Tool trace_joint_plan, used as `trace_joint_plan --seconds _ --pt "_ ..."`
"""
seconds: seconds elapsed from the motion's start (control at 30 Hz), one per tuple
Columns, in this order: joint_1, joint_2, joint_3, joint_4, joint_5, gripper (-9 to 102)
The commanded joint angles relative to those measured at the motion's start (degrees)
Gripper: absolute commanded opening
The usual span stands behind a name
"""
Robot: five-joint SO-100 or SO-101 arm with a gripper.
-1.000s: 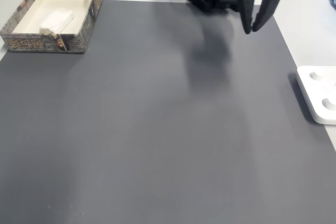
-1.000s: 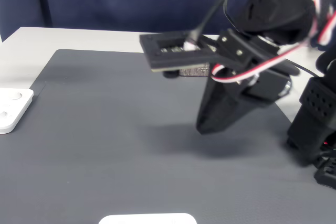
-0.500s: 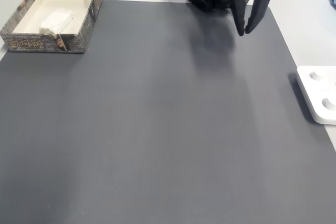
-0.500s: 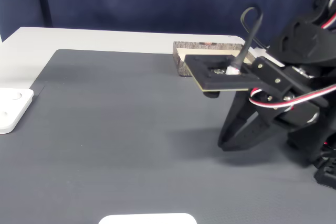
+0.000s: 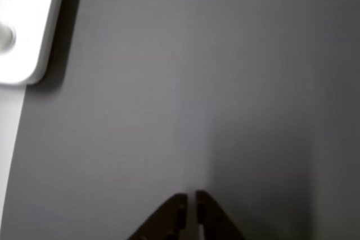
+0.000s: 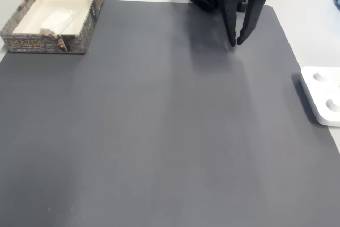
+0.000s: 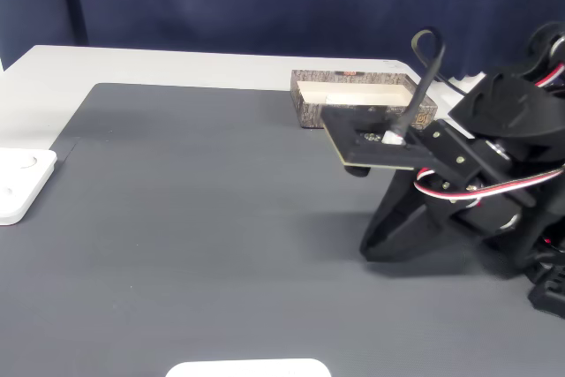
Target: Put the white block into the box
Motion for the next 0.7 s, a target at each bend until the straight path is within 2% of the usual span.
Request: trace_joint_plan --seconds 0.0,0.17,0.67 --pt "1.85 1.93 1.14 0.70 -0.88 -2" --pt "2.64 2.64 1.23 2.46 -7.21 -2" --pt "2.64 2.64 1.23 2.46 -7.73 -2"
